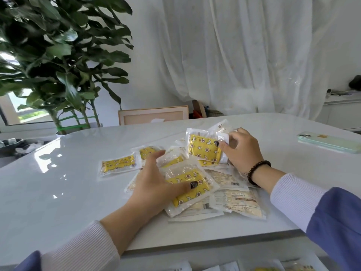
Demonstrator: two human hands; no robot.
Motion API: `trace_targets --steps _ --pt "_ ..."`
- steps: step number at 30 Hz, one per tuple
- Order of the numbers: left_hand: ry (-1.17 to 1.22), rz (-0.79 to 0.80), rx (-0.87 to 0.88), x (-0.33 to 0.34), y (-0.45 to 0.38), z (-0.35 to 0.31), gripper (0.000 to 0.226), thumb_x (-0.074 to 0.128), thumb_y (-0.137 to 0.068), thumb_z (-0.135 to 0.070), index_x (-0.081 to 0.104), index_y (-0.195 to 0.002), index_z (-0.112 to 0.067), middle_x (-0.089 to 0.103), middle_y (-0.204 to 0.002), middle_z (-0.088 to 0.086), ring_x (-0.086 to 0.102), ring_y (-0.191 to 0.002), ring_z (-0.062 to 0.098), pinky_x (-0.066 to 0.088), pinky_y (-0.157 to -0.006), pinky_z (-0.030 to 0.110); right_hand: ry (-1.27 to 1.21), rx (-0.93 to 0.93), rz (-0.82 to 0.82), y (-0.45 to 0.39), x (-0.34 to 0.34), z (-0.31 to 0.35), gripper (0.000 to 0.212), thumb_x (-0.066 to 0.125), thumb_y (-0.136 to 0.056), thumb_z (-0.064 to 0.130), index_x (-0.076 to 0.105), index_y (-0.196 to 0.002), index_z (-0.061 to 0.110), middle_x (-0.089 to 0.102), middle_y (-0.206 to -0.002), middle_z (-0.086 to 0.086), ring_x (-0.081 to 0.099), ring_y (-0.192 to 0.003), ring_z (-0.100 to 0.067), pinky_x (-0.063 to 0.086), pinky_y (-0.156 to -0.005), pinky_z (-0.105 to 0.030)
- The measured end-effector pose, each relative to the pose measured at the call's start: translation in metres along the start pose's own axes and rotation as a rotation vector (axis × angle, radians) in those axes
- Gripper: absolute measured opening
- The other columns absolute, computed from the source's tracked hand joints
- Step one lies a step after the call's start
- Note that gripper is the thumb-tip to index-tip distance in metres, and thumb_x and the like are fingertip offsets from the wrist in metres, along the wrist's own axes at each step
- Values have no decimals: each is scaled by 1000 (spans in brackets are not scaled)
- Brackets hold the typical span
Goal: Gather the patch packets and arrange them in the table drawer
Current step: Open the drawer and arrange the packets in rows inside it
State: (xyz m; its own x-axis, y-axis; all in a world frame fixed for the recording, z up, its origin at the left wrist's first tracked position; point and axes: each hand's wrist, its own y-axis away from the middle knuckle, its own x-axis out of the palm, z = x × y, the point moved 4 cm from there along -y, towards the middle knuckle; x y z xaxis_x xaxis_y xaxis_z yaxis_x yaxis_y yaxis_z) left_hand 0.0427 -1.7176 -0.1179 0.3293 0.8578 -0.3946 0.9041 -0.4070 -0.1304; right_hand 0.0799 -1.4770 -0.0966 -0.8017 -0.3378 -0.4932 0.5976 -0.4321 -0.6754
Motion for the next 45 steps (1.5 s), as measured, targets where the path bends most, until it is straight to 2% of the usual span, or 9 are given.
trace_targets --steps 2,5,10,16,25,31,34,40,45 --pt "-74 5 24 1 -1 0 105 93 -51 -38 32 -137 -44 46 -121 -14 52 -112 14 48 -99 37 44 44 24 0 2 -4 11 69 -82 18 59 -84 13 50 -97 1 54 -85 -17 45 -73 -22" --pt "33 -30 2 -2 0 1 95 90 -60 -30 35 -136 -42 52 -110 -18 58 -100 11 51 -86 28 161 123 90 2 6 -9 34 63 -84 13 57 -118 14 43 -124 -2 58 -96 -25 51 -84 -37" --pt "231 -108 -61 -7 -4 8 68 80 -76 -13 44 -127 -40 63 -101 -10 71 -78 13 60 -71 35 316 -39 45 1 -3 5 47 54 -91 22 43 -134 9 27 -147 -5 58 -88 -25 43 -68 -27" --pt "308 -121 -98 -8 -10 15 55 75 -80 -16 51 -118 -47 70 -105 -1 73 -85 23 59 -76 49 376 -325 634 10 35 19 47 38 -97 43 43 -140 24 27 -153 4 36 -135 -17 30 -109 -32" --pt "360 -106 -121 -8 -8 14 54 73 -81 -8 53 -116 -42 74 -98 3 74 -80 24 59 -76 49 438 -303 669 6 39 25 41 35 -101 36 38 -141 35 39 -147 4 44 -127 -19 39 -103 -34" --pt "374 -109 -113 -8 -7 12 53 75 -79 -9 54 -113 -44 74 -97 4 73 -81 28 58 -78 53 515 -266 600 0 40 38 88 38 -91 6 -19 -139 54 60 -119 -5 57 -77 -22 52 -76 -35" --pt "386 -111 -108 -8 -7 13 53 76 -78 -9 55 -110 -46 74 -96 5 73 -82 29 57 -78 55 359 -159 467 1 38 29 103 42 -84 -3 -30 -136 50 58 -132 1 63 -72 -20 56 -71 -36" --pt "411 -118 -92 -10 -6 11 57 75 -79 -6 53 -119 -40 73 -101 4 74 -81 26 58 -78 52 -315 176 37 -9 9 4 72 59 -86 5 25 -145 29 52 -125 9 60 -101 -17 48 -75 -18" --pt "256 -200 10 -18 -1 2 91 67 -88 -16 10 -141 -61 37 -148 -11 64 -74 4 57 -60 30 -640 279 118 10 2 6 62 83 -64 4 52 -115 20 64 -110 6 62 -105 -12 52 -81 -25"
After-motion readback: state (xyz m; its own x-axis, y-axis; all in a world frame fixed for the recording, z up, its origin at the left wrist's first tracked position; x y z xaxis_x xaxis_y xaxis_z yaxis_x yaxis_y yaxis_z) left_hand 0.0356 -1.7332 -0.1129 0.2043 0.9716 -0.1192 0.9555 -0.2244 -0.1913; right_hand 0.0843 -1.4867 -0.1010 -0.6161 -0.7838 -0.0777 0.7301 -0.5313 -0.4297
